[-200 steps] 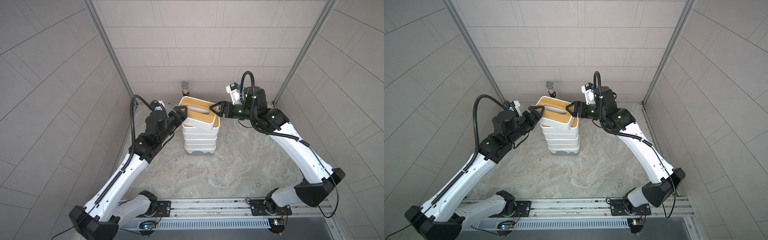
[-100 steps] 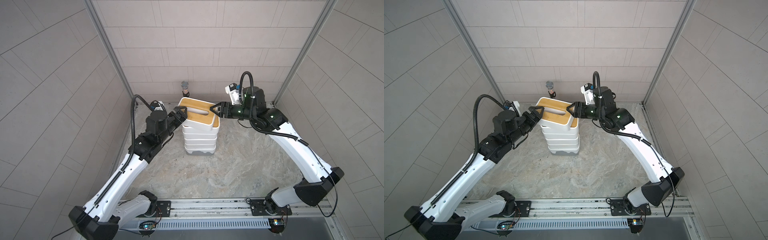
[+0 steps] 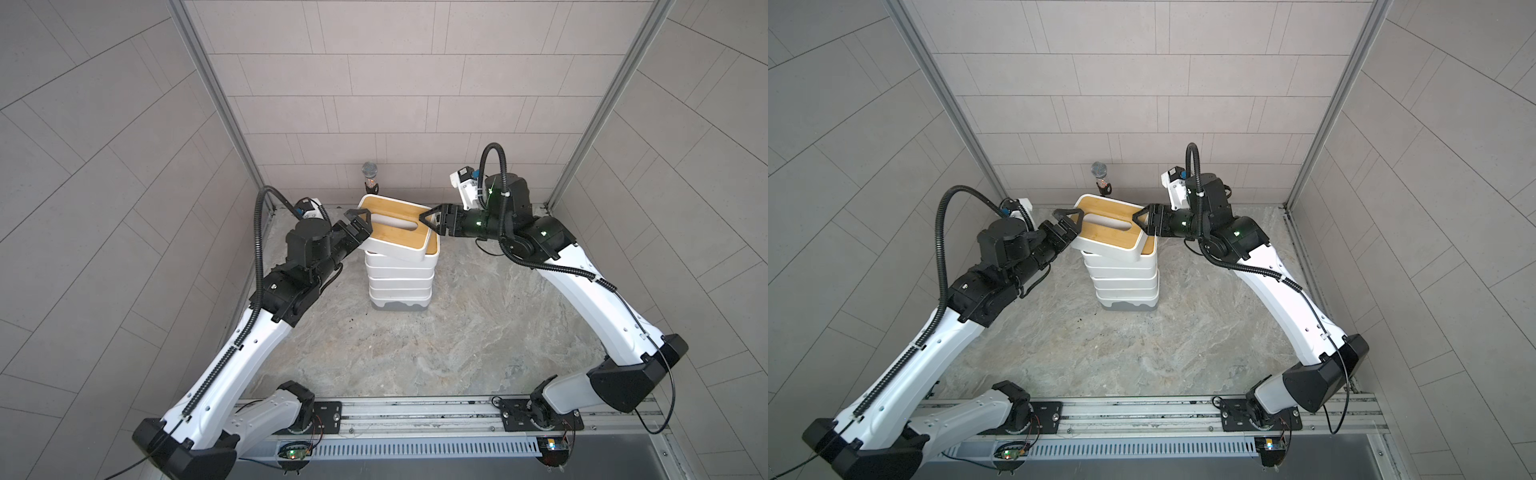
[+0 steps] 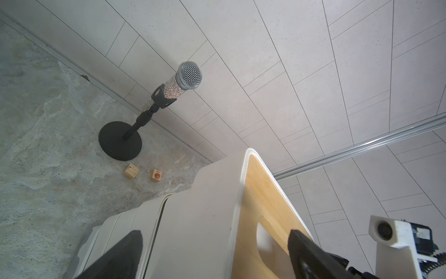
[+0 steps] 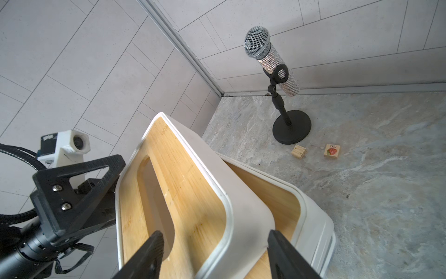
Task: Stack the tissue boxes
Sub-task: Place the tissue box at the tissue box.
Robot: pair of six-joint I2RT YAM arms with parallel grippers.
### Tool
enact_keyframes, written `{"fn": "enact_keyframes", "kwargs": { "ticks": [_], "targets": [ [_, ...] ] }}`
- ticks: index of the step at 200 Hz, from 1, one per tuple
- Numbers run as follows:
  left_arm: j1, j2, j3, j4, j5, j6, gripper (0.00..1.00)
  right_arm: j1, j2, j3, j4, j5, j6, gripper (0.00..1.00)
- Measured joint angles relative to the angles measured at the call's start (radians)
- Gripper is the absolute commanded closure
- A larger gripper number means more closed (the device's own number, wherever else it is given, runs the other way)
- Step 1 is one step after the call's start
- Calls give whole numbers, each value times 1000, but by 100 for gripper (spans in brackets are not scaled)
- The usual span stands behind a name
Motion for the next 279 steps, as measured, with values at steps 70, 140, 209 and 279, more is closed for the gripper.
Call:
{"fn": "enact_keyframes", "kwargs": {
  "ticks": [70,140,209,279],
  "targets": [
    [47,26,106,-62,49,71,0,3,-103,-97,-2,-1,15,23],
    [53,109,145,-76,210,118,0,42,-158,-171,48,-24,63,22],
    [55,114,163,-97,301,144,0,59,-123,-143,67,-25,68,21],
    [55,113,163,-104,323,161,0,47,-64,-69,38,8,54,21]
  ]
}}
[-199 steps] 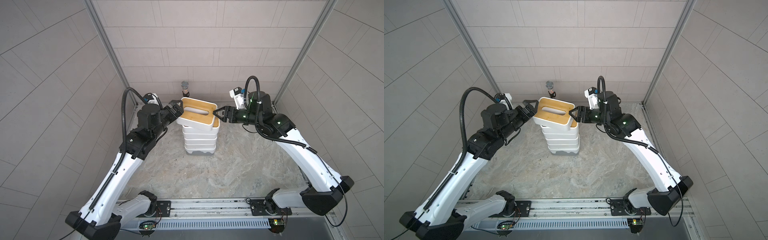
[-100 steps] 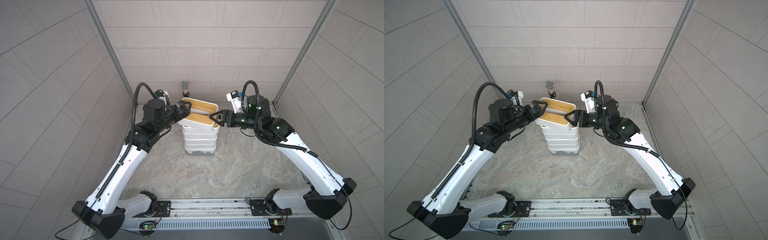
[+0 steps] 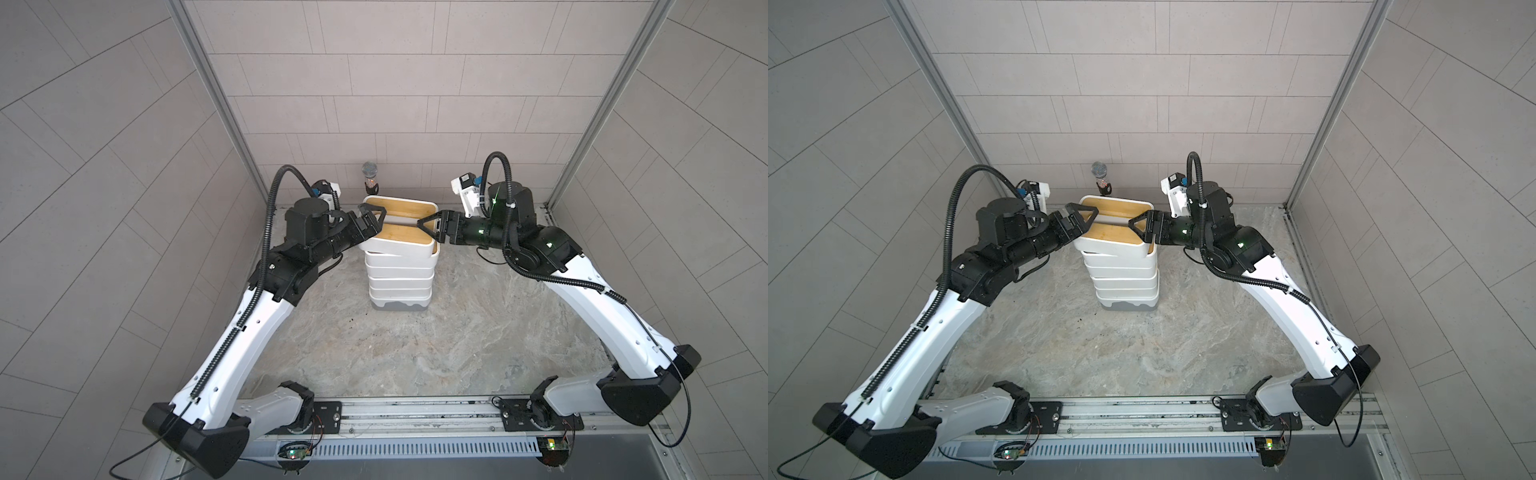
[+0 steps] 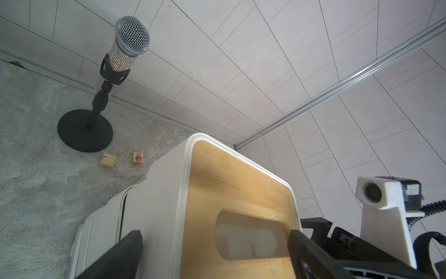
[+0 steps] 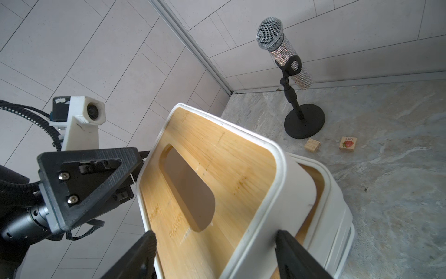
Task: Stack the tissue boxes
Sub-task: Place the tissue box at the tissue box.
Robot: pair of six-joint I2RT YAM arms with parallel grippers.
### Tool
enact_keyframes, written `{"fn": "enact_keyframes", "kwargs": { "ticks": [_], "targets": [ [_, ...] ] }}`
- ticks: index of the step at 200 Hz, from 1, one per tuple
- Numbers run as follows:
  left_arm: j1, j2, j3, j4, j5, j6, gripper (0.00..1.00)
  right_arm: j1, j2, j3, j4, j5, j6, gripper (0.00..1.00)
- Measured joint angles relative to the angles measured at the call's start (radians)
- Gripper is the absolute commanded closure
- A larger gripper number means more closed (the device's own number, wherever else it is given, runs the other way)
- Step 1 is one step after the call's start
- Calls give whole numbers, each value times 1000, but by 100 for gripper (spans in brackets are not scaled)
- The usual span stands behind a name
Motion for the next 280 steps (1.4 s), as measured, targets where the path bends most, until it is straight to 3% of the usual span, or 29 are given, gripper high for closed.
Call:
{"fn": "enact_keyframes", "kwargs": {
  "ticks": [280],
  "targets": [
    [-40,-14,1,-67,-40,80,0,-41,-51,-46,-17,32,-27,18]
  ]
}}
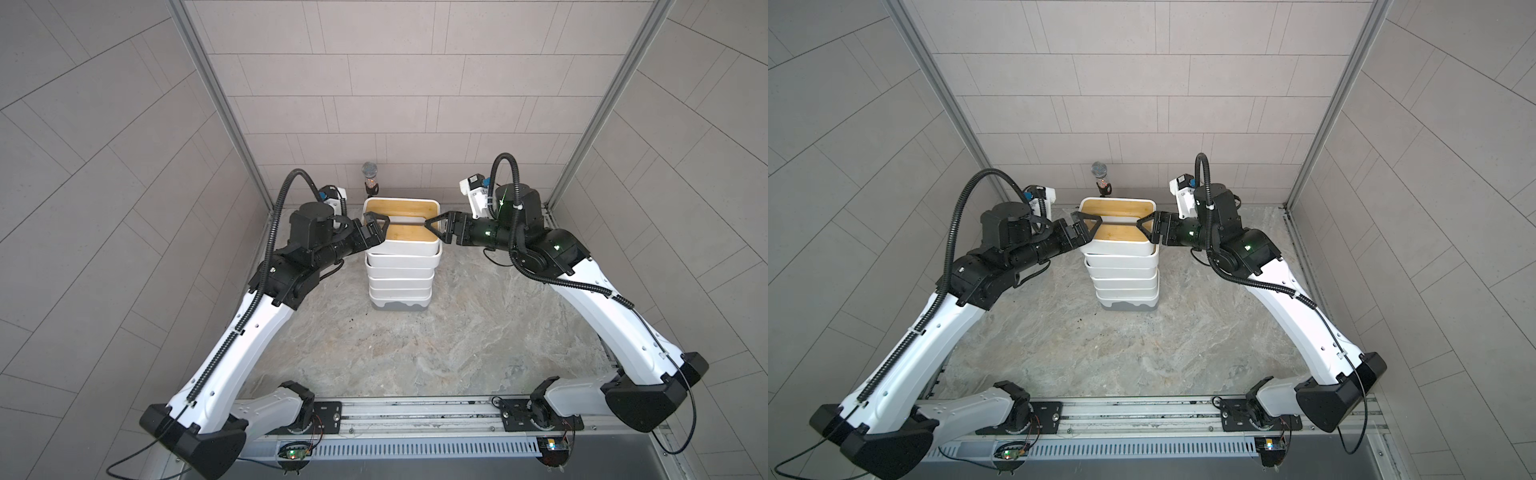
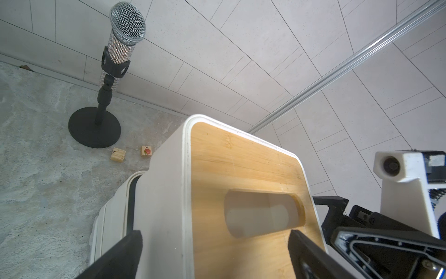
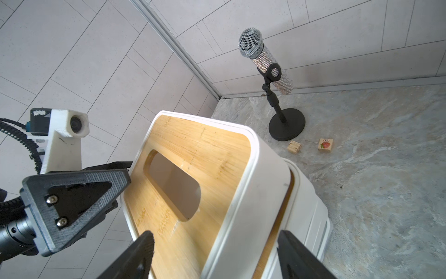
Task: Stack the tissue boxes
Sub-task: Place the tissue box at the tissue box.
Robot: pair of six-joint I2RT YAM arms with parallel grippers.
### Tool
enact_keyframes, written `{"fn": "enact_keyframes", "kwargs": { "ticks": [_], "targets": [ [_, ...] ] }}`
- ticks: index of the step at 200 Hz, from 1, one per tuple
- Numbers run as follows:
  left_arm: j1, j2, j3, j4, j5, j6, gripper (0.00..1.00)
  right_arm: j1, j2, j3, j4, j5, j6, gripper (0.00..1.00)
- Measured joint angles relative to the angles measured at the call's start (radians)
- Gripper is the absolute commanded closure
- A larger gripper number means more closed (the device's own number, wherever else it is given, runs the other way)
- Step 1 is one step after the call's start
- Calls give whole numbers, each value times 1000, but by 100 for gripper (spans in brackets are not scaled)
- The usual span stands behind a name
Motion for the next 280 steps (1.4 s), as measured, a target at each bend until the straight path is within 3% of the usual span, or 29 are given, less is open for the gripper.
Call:
{"fn": "enact_keyframes", "kwargs": {
  "ticks": [55,105,145,280],
  "targets": [
    [0,-1,26,-8,-16,4,0,-87,-72,-69,2,-27,4,21],
    [0,0,32,-9,-15,8,0,-174,-119,-174,6,-45,3,31],
    [-1,0,32,-9,-11,8,0,-174,-107,-238,6,-38,-3,35],
    [-5,1,32,-7,16,-4,0,-116,-60,-239,52,-39,-2,36]
  ]
}}
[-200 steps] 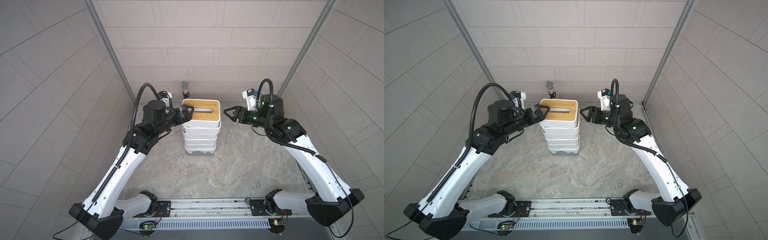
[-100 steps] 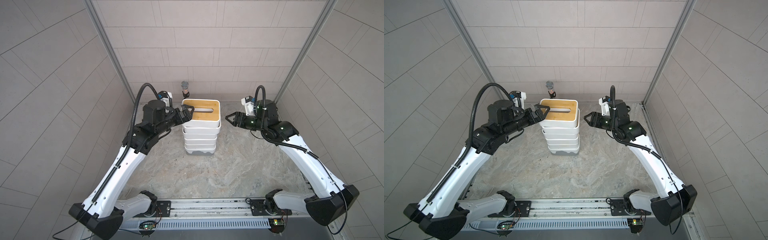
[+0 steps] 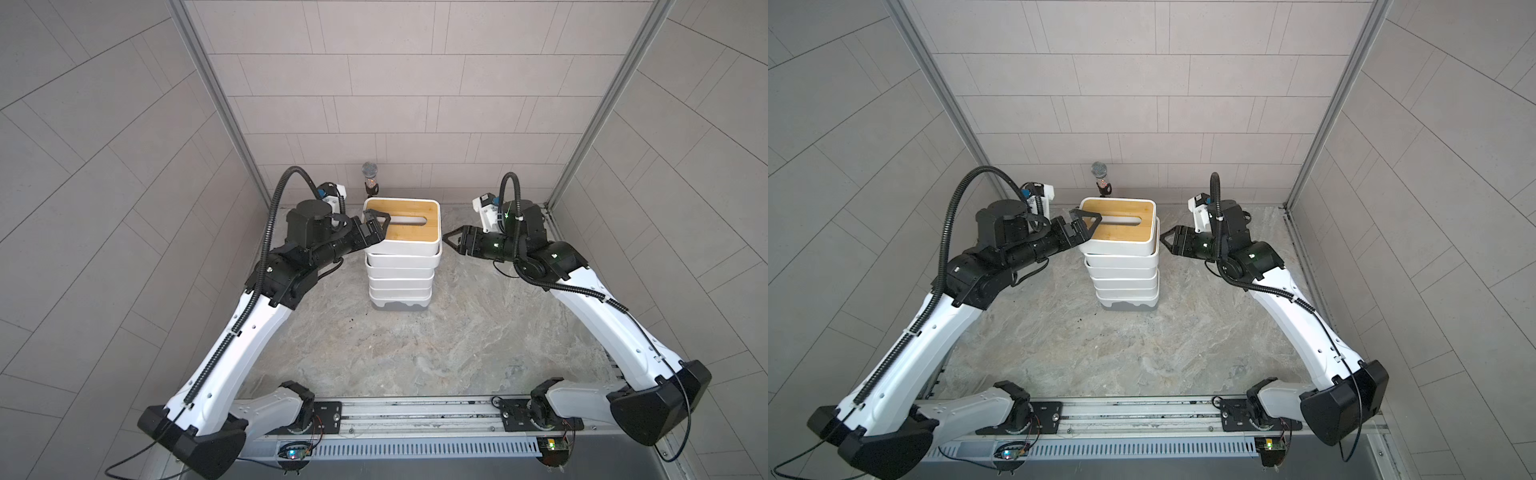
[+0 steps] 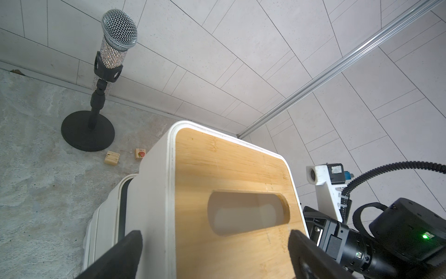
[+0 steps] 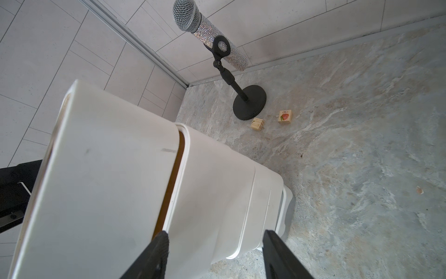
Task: Stack the tissue boxes
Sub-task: Place the tissue box at the tissue box, then reset both arms
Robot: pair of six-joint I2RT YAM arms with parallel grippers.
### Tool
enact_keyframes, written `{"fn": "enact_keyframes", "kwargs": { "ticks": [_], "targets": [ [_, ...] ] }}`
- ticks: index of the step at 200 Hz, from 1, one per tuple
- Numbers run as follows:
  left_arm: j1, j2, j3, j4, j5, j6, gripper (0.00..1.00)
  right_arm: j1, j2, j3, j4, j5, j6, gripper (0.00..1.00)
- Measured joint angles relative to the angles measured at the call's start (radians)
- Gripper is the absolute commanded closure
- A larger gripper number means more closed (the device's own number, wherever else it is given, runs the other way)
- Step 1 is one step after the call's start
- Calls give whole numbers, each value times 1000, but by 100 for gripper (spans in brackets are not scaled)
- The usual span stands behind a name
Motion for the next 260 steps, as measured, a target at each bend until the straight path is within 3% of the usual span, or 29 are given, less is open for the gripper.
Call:
{"fn": "enact_keyframes", "kwargs": {
  "ticks": [156,260],
  "targets": [
    [-18,0,0,1,-12,0,0,18,16,-18,27,9,11,37],
    [-27,-16,16,-45,-126,32,0,-1,5,-18,-6,29,-20,32]
  ]
}}
